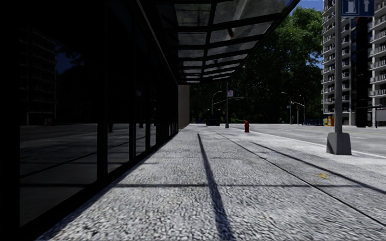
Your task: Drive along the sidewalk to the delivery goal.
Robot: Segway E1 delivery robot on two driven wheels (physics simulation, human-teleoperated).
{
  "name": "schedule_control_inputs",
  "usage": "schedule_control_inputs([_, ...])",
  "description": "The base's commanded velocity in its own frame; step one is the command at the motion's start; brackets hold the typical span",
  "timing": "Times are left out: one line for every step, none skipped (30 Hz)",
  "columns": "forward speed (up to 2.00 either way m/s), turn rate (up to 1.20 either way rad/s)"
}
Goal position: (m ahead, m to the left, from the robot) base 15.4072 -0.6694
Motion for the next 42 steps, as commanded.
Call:
schedule_control_inputs([2.0,0.0])
schedule_control_inputs([2.0,0.0])
schedule_control_inputs([2.0,0.0])
schedule_control_inputs([2.0,0.0])
schedule_control_inputs([2.0,0.0])
schedule_control_inputs([2.0,0.0])
schedule_control_inputs([2.0,0.0])
schedule_control_inputs([2.0,0.0])
schedule_control_inputs([2.0,0.0])
schedule_control_inputs([2.0,0.0])
schedule_control_inputs([2.0,0.0])
schedule_control_inputs([2.0,0.0])
schedule_control_inputs([2.0,0.0])
schedule_control_inputs([2.0,0.0])
schedule_control_inputs([2.0,0.0])
schedule_control_inputs([2.0,0.0])
schedule_control_inputs([2.0,0.0])
schedule_control_inputs([2.0,0.0])
schedule_control_inputs([2.0,0.0])
schedule_control_inputs([2.0,0.0])
schedule_control_inputs([2.0,0.0])
schedule_control_inputs([2.0,0.0])
schedule_control_inputs([2.0,0.0])
schedule_control_inputs([2.0,0.0])
schedule_control_inputs([2.0,0.0])
schedule_control_inputs([2.0,0.0])
schedule_control_inputs([2.0,0.0])
schedule_control_inputs([2.0,0.0])
schedule_control_inputs([2.0,0.0])
schedule_control_inputs([2.0,0.0])
schedule_control_inputs([2.0,0.0])
schedule_control_inputs([2.0,0.0])
schedule_control_inputs([2.0,0.0])
schedule_control_inputs([2.0,0.0])
schedule_control_inputs([2.0,0.0])
schedule_control_inputs([2.0,0.0])
schedule_control_inputs([2.0,0.0])
schedule_control_inputs([2.0,0.0])
schedule_control_inputs([2.0,0.0])
schedule_control_inputs([2.0,0.0])
schedule_control_inputs([2.0,0.0])
schedule_control_inputs([2.0,0.0])
